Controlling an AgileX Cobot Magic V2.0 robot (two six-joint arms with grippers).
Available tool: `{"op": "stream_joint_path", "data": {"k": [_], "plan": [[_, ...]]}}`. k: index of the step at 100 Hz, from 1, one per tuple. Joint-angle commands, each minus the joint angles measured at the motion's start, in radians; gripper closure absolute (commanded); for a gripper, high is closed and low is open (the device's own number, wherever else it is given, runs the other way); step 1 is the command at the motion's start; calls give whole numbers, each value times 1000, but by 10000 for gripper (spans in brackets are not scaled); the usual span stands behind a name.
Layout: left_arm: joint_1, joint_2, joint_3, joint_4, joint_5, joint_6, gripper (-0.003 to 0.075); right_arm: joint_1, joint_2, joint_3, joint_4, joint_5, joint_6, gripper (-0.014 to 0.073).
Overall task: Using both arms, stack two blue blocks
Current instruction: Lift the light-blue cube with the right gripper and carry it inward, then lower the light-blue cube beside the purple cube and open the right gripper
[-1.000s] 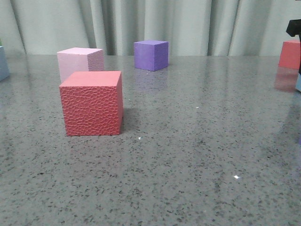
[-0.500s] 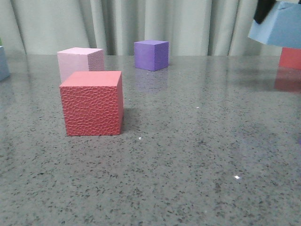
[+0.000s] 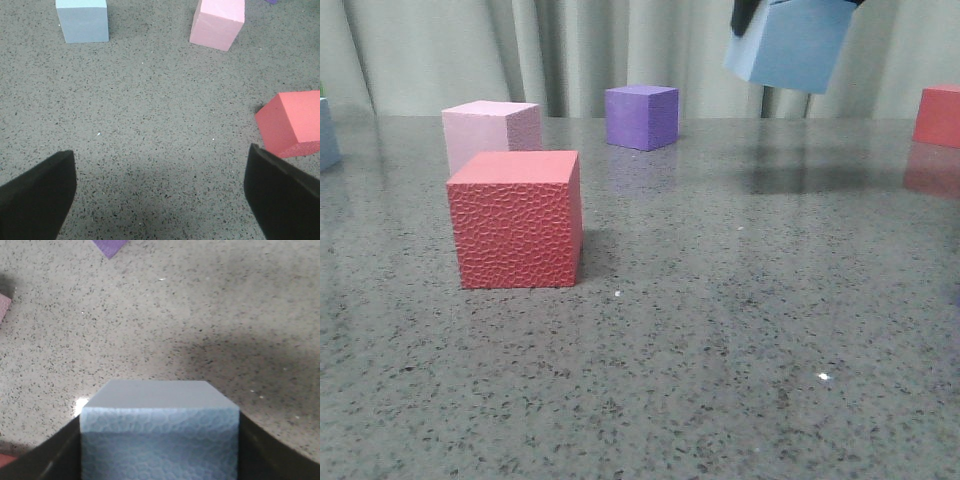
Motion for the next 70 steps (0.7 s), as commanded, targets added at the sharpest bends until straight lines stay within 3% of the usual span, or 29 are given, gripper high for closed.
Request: {"op": "stream_joint_path", "data": {"k": [1, 28, 70], "plan": [[-8, 8, -34, -11, -57, -9, 83, 24, -6, -74, -32, -4, 28, 167], [-8, 8, -34, -11, -57, -9, 83, 77, 113, -185, -64, 51, 91, 167], [-8, 8, -34, -11, -61, -9, 83, 91, 192, -191, -83, 78, 158, 183]]}}
